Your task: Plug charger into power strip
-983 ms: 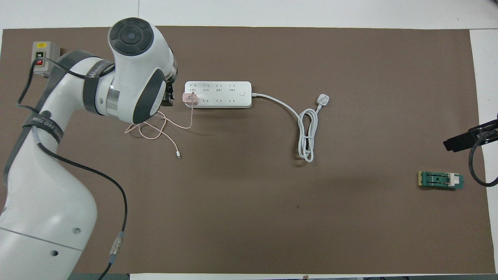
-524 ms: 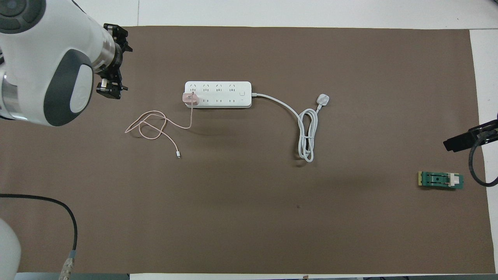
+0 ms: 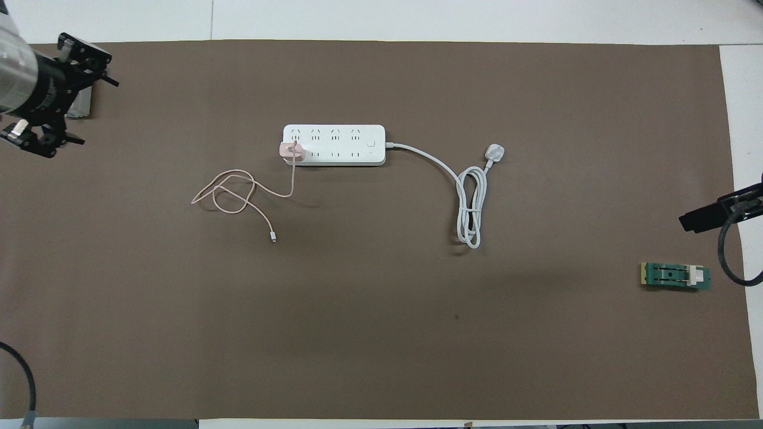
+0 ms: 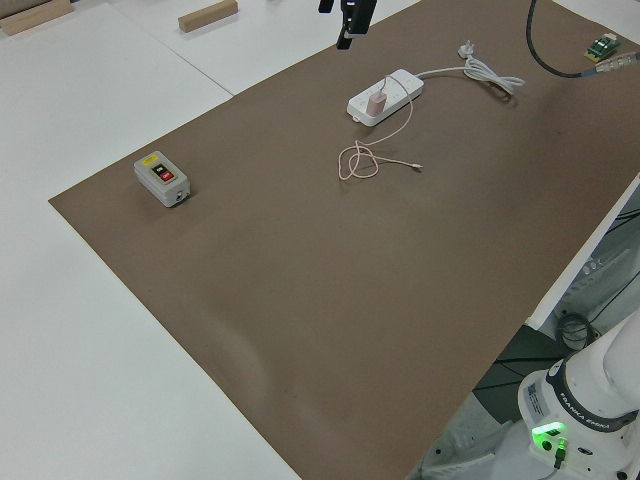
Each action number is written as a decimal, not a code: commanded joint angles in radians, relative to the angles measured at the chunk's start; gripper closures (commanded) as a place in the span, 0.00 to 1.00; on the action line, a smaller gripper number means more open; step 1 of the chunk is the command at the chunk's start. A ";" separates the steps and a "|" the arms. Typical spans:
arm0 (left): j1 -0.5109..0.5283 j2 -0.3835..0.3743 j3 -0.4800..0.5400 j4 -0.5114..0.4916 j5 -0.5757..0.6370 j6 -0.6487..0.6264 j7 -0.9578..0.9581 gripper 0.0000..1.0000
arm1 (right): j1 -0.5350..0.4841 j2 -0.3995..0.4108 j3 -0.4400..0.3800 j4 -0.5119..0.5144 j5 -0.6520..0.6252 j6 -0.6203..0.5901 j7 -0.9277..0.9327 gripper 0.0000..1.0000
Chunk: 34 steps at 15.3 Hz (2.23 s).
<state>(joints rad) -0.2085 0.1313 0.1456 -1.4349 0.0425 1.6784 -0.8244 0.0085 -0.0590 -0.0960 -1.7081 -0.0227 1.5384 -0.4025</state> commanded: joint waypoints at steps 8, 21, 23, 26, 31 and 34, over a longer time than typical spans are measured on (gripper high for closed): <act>0.098 -0.298 -0.011 -0.281 -0.021 -0.183 0.637 0.00 | 0.001 -0.010 0.002 -0.007 -0.016 -0.011 -0.009 0.00; 0.075 -0.219 -0.021 -0.214 -0.024 -0.144 0.758 0.00 | -0.001 -0.010 0.004 -0.007 -0.014 -0.011 -0.009 0.00; 0.075 -0.229 -0.021 -0.238 -0.024 -0.134 0.761 0.00 | 0.001 -0.010 0.004 -0.007 -0.016 -0.011 -0.009 0.00; 0.054 -0.251 -0.023 -0.297 -0.026 -0.079 0.740 0.00 | -0.001 -0.010 0.004 -0.007 -0.016 -0.011 -0.009 0.00; 0.054 -0.257 -0.024 -0.297 -0.032 -0.140 0.737 0.00 | -0.001 -0.010 0.004 -0.007 -0.016 -0.011 -0.009 0.00; 0.051 -0.256 -0.024 -0.292 -0.047 -0.152 0.734 0.00 | 0.001 -0.010 0.004 -0.007 -0.016 -0.011 -0.009 0.00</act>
<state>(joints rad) -0.1425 -0.1028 0.1129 -1.7087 0.0074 1.5448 -0.0810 0.0087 -0.0590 -0.0960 -1.7081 -0.0227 1.5384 -0.4025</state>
